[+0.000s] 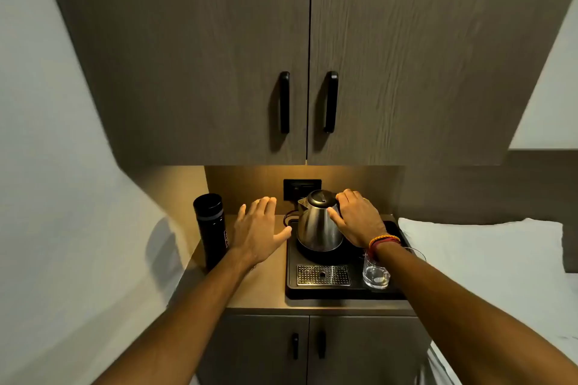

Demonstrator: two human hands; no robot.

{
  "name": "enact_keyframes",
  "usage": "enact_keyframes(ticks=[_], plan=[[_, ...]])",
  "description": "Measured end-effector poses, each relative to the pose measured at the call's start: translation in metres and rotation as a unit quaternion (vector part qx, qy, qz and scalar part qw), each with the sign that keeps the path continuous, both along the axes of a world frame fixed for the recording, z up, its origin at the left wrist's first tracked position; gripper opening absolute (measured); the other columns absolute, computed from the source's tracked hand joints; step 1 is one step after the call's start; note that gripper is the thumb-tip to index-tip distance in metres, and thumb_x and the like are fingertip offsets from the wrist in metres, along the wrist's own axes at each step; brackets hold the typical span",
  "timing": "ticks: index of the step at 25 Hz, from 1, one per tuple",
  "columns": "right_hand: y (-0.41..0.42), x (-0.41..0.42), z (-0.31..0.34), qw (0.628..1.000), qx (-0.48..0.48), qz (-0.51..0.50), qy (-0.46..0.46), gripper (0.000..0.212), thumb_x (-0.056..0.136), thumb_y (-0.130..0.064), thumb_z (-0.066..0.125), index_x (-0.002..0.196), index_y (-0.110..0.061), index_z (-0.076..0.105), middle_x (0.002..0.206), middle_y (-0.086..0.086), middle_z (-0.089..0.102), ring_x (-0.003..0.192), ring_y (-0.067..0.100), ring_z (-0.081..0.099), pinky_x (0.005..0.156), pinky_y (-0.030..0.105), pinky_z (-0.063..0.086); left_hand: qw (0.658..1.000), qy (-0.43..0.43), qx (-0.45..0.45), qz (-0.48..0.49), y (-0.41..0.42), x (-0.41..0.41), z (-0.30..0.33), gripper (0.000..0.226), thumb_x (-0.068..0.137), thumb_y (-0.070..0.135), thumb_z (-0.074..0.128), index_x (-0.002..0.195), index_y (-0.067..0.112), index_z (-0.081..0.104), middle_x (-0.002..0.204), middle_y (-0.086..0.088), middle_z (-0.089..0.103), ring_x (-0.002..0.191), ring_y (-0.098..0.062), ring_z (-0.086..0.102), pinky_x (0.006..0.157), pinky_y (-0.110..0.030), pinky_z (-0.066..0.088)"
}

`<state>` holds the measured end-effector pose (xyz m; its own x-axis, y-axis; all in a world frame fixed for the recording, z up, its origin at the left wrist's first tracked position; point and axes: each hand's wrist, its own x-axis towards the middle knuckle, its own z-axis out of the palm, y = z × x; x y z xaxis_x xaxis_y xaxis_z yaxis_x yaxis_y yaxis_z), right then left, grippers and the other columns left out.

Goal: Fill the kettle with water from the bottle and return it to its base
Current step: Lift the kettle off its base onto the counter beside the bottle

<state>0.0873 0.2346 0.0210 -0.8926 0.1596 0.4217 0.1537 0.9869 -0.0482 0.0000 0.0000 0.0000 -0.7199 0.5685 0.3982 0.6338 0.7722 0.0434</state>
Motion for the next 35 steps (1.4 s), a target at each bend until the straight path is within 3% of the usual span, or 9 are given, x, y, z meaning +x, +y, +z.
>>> enact_keyframes(ticks=[4,9,11,16,22,28,31,33,35], plan=[[0.035,-0.053,-0.024,0.996,-0.058,-0.057,-0.02,0.05,0.093,-0.053,0.034,0.111,-0.014,0.059,0.113,0.005,0.06,0.108,0.023,0.056,0.085,0.036,0.051,0.997,-0.073,-0.029,0.028,0.035,-0.046,-0.032,0.089,0.091,0.071,0.037,0.159,0.016,0.021,0.166,-0.005,0.027,0.154,-0.021,0.022,0.123,-0.053,0.016],[0.066,-0.126,-0.034,0.986,-0.103,-0.077,-0.103,0.062,0.089,-0.063,0.037,0.108,-0.011,0.065,0.119,0.01,0.063,0.12,0.029,0.052,0.111,0.048,0.032,0.994,-0.106,-0.03,-0.002,0.082,-0.081,-0.051,0.09,0.091,0.072,0.034,0.161,0.019,0.012,0.169,-0.001,0.015,0.157,-0.019,0.009,0.123,-0.055,0.003],[0.067,-0.143,-0.037,0.98,-0.111,-0.087,-0.139,0.066,0.085,-0.067,0.04,0.105,-0.011,0.068,0.116,0.011,0.067,0.121,0.031,0.054,0.113,0.052,0.027,0.992,-0.117,-0.041,-0.014,0.094,-0.089,-0.057,0.091,0.091,0.072,0.032,0.162,0.02,0.009,0.17,0.0,0.011,0.157,-0.019,0.005,0.122,-0.057,0.001],[0.069,-0.155,-0.039,0.978,-0.176,-0.067,-0.091,0.037,0.081,-0.051,0.057,0.07,-0.016,0.062,0.077,0.002,0.064,0.087,0.024,0.064,0.084,0.037,0.045,0.988,-0.135,-0.067,-0.028,0.107,-0.103,-0.06,0.092,0.092,0.072,0.034,0.161,0.021,0.003,0.17,-0.001,0.008,0.157,-0.02,0.002,0.121,-0.06,-0.003],[0.072,-0.152,-0.043,0.981,-0.169,-0.046,-0.082,0.038,0.085,-0.048,0.057,0.064,-0.017,0.052,0.072,0.0,0.052,0.074,0.017,0.049,0.073,0.031,0.039,0.988,-0.135,-0.065,-0.022,0.107,-0.115,-0.059,0.094,0.091,0.073,0.035,0.161,0.019,0.002,0.17,-0.003,0.008,0.157,-0.021,0.003,0.121,-0.059,-0.003],[0.066,-0.149,-0.041,0.978,-0.192,-0.047,-0.059,0.037,0.09,-0.034,0.053,0.075,-0.004,0.068,0.082,0.014,0.068,0.081,0.027,0.064,0.074,0.035,0.048,0.988,-0.139,-0.062,-0.023,0.107,-0.117,-0.059,0.095,0.092,0.072,0.037,0.161,0.018,0.003,0.17,-0.003,0.008,0.157,-0.022,0.004,0.122,-0.058,-0.002],[0.069,-0.147,-0.033,0.948,-0.315,-0.032,-0.041,0.035,0.092,-0.031,0.052,0.083,-0.001,0.067,0.089,0.019,0.068,0.085,0.033,0.064,0.074,0.039,0.052,0.99,-0.129,-0.058,-0.026,0.105,-0.116,-0.058,0.094,0.092,0.072,0.037,0.161,0.018,0.003,0.17,-0.003,0.008,0.157,-0.021,0.004,0.122,-0.057,-0.001],[0.082,-0.143,-0.031,0.918,-0.394,-0.022,-0.038,0.034,0.096,-0.026,0.046,0.097,0.001,0.067,0.107,0.024,0.067,0.101,0.038,0.062,0.089,0.044,0.049,0.99,-0.126,-0.056,-0.021,0.102,-0.118,-0.054,0.095,0.091,0.073,0.037,0.161,0.017,0.004,0.17,-0.003,0.008,0.157,-0.021,0.005,0.122,-0.056,0.0],[0.094,-0.136,-0.035,0.905,-0.414,-0.035,-0.089,0.043,0.101,-0.027,0.035,0.12,0.002,0.06,0.13,0.026,0.058,0.123,0.04,0.052,0.108,0.048,0.038,0.992,-0.114,-0.056,-0.011,0.096,-0.12,-0.049,0.096,0.091,0.074,0.036,0.161,0.017,0.005,0.17,-0.003,0.009,0.157,-0.02,0.005,0.122,-0.055,0.001]])
